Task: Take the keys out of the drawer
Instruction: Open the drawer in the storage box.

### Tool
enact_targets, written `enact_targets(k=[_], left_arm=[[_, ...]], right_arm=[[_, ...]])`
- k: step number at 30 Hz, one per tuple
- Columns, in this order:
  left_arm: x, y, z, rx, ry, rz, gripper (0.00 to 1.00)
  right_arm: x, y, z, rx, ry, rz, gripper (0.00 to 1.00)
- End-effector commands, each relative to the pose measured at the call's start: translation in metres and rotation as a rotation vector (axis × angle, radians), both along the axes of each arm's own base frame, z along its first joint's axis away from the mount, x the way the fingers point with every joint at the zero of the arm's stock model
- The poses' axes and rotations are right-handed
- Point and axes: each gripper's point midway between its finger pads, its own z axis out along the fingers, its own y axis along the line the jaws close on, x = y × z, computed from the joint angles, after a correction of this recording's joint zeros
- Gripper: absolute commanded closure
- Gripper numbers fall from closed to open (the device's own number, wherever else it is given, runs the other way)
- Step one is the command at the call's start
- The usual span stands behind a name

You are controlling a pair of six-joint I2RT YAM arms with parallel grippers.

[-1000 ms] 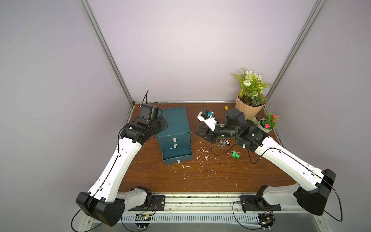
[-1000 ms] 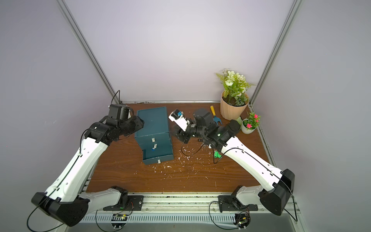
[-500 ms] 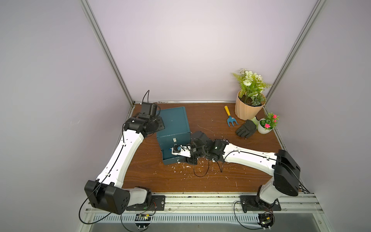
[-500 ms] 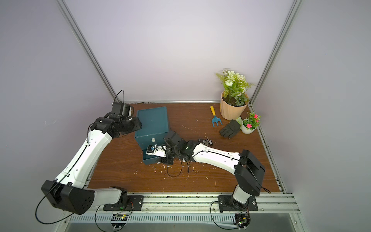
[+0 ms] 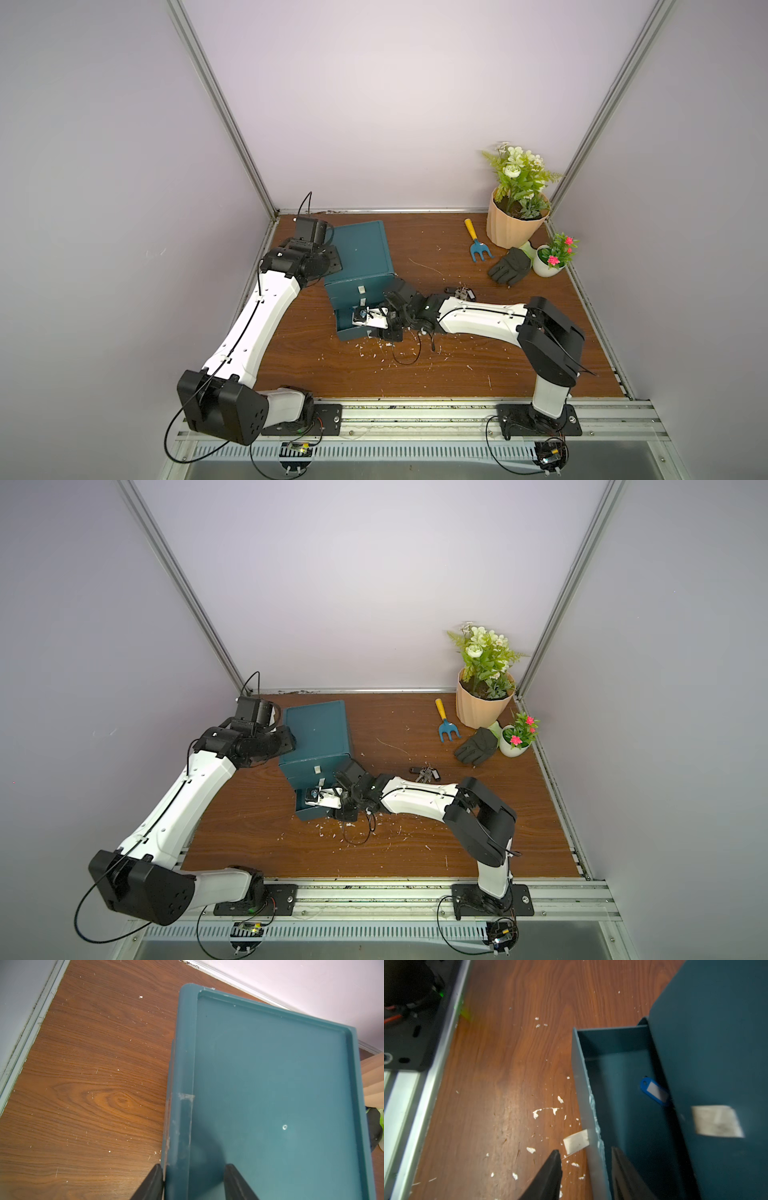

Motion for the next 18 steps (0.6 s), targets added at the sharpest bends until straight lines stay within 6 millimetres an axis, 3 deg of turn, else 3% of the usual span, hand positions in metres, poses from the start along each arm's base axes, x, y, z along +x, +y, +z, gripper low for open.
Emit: enact_targets(k=[1,10,18], left_arm=[[-0.017,0.009,-0.033,0.043,0.126,0.005,0.50],[-0.013,0.008,-0.035,0.039,0.125,0.002,0.50],[-0.011,0.006,-0.042,0.029,0.135,-0.003,0.50]], right_arm=[[0.000,0.011,0.012,0.027,-0.019,0.036,0.57],[-0.028,0.003,0.014,-0.003,0.013,0.136,0.63],[-0.068,-0.014,0.009,-0.010,0.092,0.202,0.64]])
